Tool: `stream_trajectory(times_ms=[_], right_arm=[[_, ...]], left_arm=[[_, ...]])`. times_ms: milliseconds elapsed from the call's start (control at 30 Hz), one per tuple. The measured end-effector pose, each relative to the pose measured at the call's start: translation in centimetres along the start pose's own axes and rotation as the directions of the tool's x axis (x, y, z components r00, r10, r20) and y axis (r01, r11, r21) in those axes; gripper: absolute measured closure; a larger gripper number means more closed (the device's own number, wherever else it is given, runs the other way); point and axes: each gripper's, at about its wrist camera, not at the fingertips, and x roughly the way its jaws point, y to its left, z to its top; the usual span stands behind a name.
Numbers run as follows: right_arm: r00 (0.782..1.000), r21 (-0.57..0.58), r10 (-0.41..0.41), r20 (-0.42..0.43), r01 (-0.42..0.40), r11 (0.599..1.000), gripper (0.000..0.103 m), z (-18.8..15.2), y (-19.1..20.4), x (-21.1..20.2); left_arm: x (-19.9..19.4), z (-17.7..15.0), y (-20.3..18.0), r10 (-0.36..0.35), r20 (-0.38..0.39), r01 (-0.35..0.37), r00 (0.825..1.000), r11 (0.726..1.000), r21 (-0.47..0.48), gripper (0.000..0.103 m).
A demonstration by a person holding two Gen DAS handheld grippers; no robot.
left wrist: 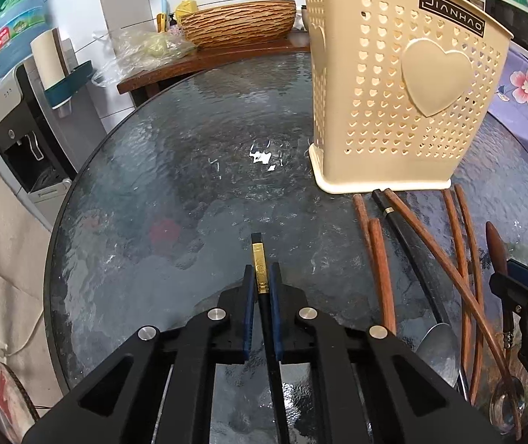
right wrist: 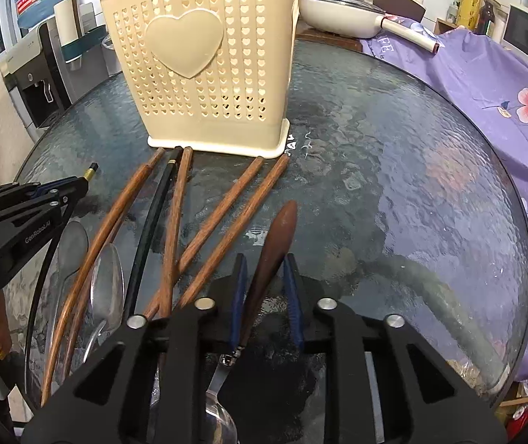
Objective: Organize utensils
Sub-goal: 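Close left tool on black chopstick while right tool grasps wooden-handled spoon, then lift black chopstick with left tool while right tool carries spoon over basket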
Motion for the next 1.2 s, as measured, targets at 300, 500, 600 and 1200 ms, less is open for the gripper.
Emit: stream_trajectory(times_ms=[300,500,600,1200], right_arm=[[1.0,0.0,0.016,0.015,-0.016,1.0,0.088,-0.1,-0.3,0.0],[0.999,0.004,0.045,0.028,-0.045,0.999,0.09,0.0,-1.0,-0.1],[0.998,0.009,0.056,0.038,-0.056,0.998,0.09,0.1,-1.5,-0.3],[0.968,0.0,0.084,0.237,-0.086,0.996,0.09,1.1,-3.9,-6.2]], left_arm=[[0.0,-0.1,-0.6,0.013,0.007,-0.013,1.0,1.0,0.008,0.096],[0.0,0.1,-0.4,0.001,0.014,-0.001,1.0,1.0,-0.006,0.096],[-0.3,0.2,-0.3,-0.004,0.027,0.004,1.0,1.0,-0.01,0.096],[-5.9,2.2,0.0,-0.095,0.173,0.102,0.98,0.994,-0.028,0.096]])
